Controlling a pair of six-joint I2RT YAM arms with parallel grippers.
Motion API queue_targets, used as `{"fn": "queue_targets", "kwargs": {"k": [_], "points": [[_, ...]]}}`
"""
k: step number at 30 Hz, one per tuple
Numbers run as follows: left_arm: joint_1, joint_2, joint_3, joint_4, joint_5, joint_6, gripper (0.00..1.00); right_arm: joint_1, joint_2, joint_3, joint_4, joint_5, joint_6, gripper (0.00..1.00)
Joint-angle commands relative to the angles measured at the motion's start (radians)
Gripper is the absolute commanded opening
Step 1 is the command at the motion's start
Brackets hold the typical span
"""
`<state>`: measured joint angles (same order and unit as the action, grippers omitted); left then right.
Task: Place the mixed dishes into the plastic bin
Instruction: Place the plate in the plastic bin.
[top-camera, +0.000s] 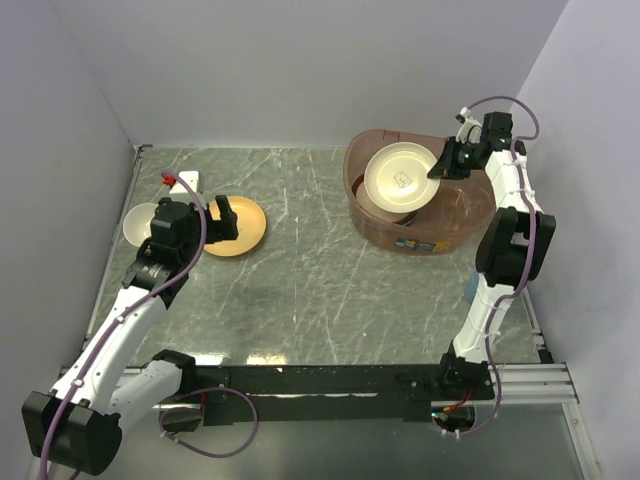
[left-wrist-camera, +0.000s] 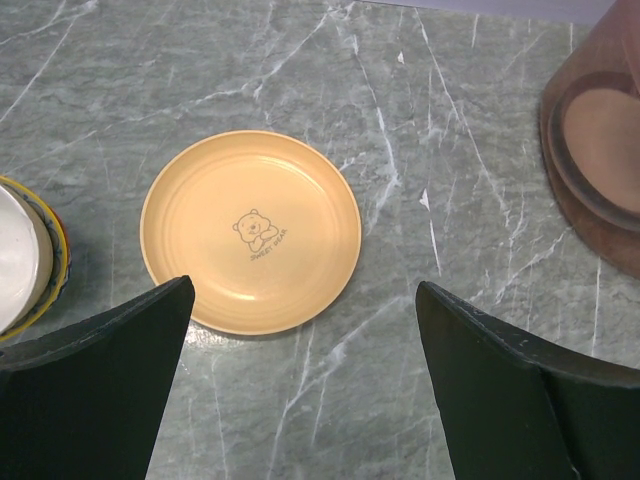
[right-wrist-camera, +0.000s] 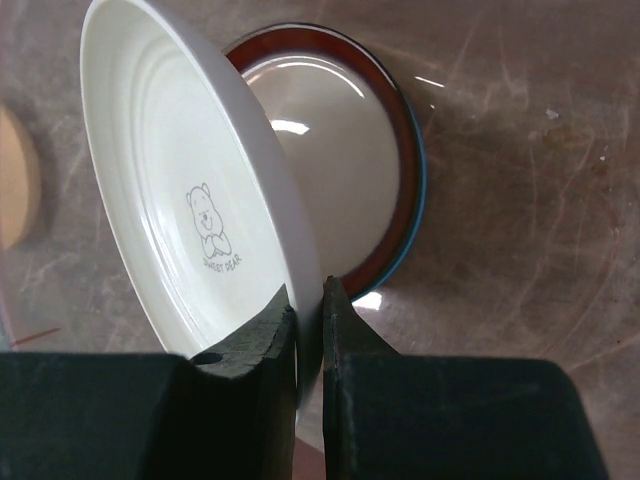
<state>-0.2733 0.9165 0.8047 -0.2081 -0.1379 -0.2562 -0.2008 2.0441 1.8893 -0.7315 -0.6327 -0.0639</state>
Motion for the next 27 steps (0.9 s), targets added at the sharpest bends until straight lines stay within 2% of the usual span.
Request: {"fn": "queue_targets", "kwargs": {"k": [1,27], "points": [[0.003,0.007,-0.001,0.021,-0.014,0.015,0.99,0.004,0.034,0.082,-0.005,0.018,-0.01,0.02],[0.003,0.031,0.002,0.019,-0.009,0.021,0.99,0.072,0.186,0.172,-0.049,0.123,-0.066,0.1]]}}
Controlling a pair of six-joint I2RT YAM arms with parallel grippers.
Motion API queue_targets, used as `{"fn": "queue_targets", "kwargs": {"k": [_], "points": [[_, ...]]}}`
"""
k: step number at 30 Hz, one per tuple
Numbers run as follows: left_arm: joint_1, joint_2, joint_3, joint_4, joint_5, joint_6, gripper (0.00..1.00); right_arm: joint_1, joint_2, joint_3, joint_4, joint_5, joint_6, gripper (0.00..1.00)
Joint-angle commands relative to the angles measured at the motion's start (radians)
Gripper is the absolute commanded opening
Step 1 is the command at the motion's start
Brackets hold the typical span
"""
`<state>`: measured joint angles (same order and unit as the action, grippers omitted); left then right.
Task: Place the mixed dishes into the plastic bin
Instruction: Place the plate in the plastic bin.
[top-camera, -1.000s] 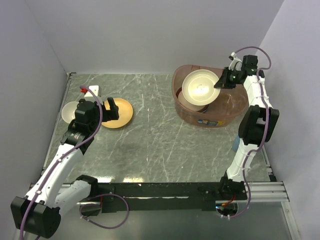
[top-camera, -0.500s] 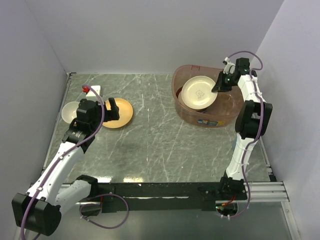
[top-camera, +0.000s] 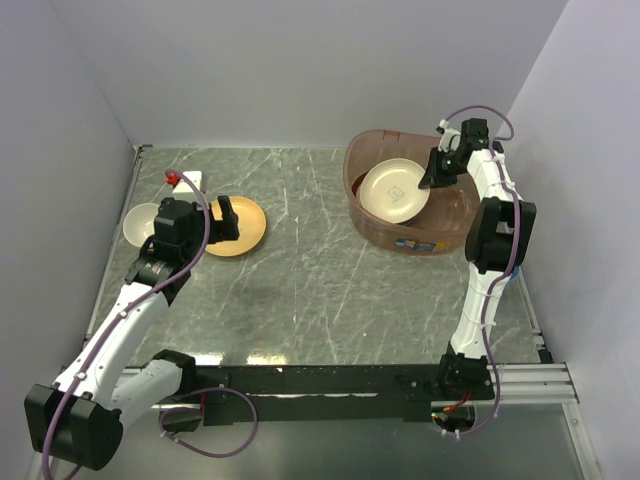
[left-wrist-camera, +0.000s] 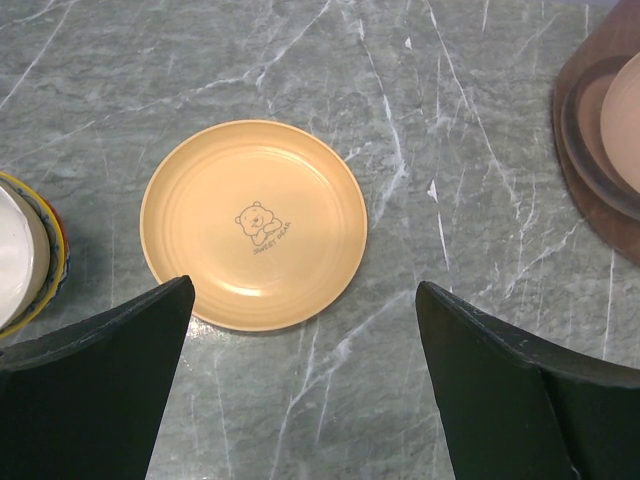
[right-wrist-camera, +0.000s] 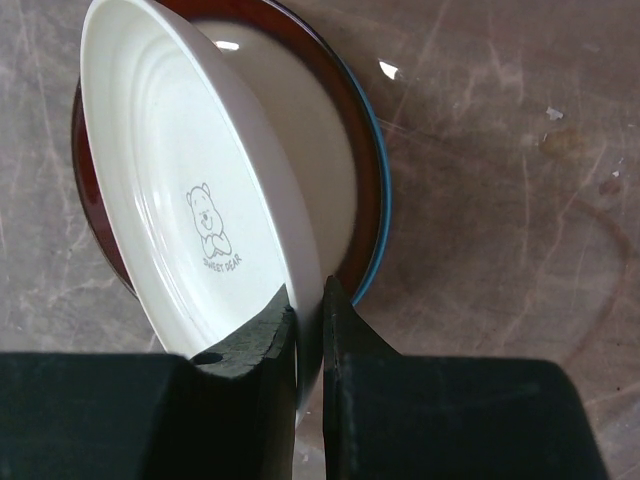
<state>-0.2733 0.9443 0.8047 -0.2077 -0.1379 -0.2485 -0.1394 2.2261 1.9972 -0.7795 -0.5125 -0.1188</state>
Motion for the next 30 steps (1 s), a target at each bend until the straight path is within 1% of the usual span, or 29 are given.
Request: {"fn": "queue_targets", "kwargs": {"k": [1,4,7,8,10,16,20,30], "points": [[0.003,0.004,0.002,0.019,-0.009,0.014,0.99,0.012,0.007,0.066,-0.001,0.003,-0.013,0.11],[0.003,0.005,0.001,0.019,-0.009,0.014,0.99,0.017,0.012,0.068,-0.004,0.005,-0.015,0.14],[0.003,0.007,0.002,0.019,-0.008,0.014,0.99,0.021,0.017,0.068,-0.006,0.008,-0.019,0.2],[0.003,0.008,0.002,0.021,-0.008,0.015,1.0,0.023,0.018,0.068,-0.007,0.008,-0.019,0.25],[0.003,0.008,0.002,0.019,-0.008,0.015,0.99,0.026,0.02,0.066,-0.009,0.009,-0.022,0.28],[0.003,0.008,0.002,0.019,-0.006,0.015,0.99,0.04,0.018,0.068,-0.015,0.017,-0.028,0.44],[0.003,0.008,0.002,0.019,-0.006,0.015,0.99,0.046,0.014,0.064,-0.014,0.02,-0.032,0.47],[0.003,0.002,0.002,0.019,0.001,0.012,0.99,0.047,-0.019,0.043,-0.017,0.017,-0.044,0.5]]}}
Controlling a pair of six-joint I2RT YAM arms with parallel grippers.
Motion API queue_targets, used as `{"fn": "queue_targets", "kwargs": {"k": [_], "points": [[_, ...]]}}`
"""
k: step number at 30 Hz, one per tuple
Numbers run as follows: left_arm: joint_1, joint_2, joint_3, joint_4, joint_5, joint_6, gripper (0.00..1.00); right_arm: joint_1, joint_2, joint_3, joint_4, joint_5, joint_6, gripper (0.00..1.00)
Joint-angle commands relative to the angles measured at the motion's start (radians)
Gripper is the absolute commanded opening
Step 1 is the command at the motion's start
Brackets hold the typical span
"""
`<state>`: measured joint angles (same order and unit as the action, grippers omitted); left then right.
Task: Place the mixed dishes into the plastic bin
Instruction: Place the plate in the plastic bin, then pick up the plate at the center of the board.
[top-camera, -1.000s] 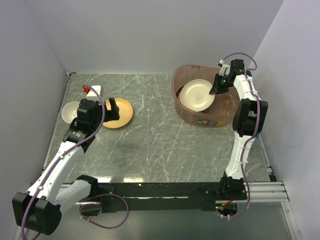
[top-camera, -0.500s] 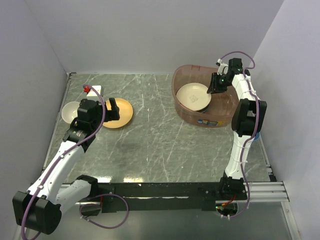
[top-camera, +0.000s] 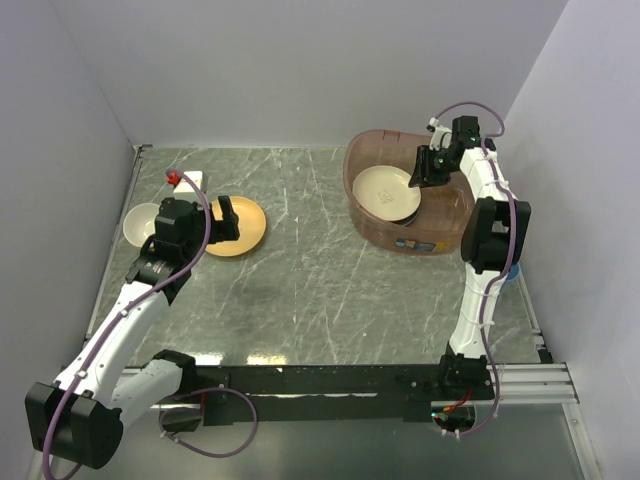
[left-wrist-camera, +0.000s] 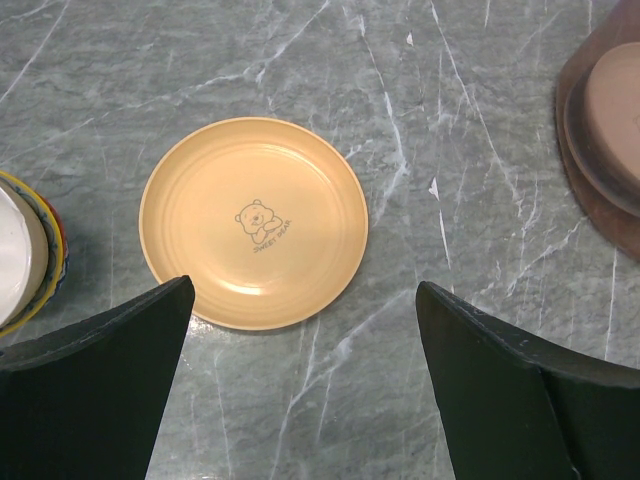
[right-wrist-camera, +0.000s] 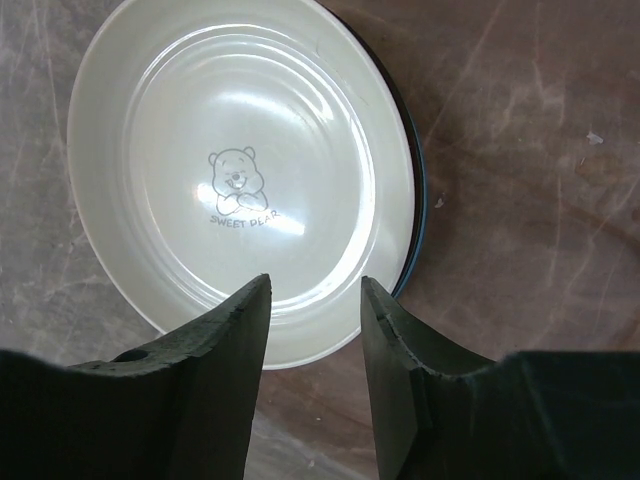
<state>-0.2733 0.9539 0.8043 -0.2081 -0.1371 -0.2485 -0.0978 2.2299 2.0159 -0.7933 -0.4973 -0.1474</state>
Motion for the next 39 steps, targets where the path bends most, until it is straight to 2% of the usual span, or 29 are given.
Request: {"fn": "queue_targets", "kwargs": {"k": [1,7,16,26,34,39], "points": [[0.003,-0.007,0.003,0.019,0.001,0.012,0.99,0.006,-0.029,0.015,-0.003,0.0,-0.017,0.5],[0.005,-0.012,0.007,0.016,0.004,0.008,0.99,0.017,-0.122,-0.104,0.02,-0.009,-0.044,0.54],[0.013,-0.03,0.004,0.019,0.001,-0.005,0.99,0.029,-0.377,-0.317,0.126,-0.027,-0.047,0.54],[0.017,-0.055,-0.001,0.019,0.002,-0.037,0.99,0.029,-0.803,-0.603,0.316,-0.147,-0.003,0.59],[0.02,-0.154,-0.033,-0.027,0.129,-0.224,0.99,-0.023,-1.116,-0.892,0.55,-0.257,0.081,0.7],[0.02,-0.217,-0.071,-0.04,0.209,-0.378,0.99,-0.1,-1.262,-1.144,0.758,-0.329,0.183,0.88]]}}
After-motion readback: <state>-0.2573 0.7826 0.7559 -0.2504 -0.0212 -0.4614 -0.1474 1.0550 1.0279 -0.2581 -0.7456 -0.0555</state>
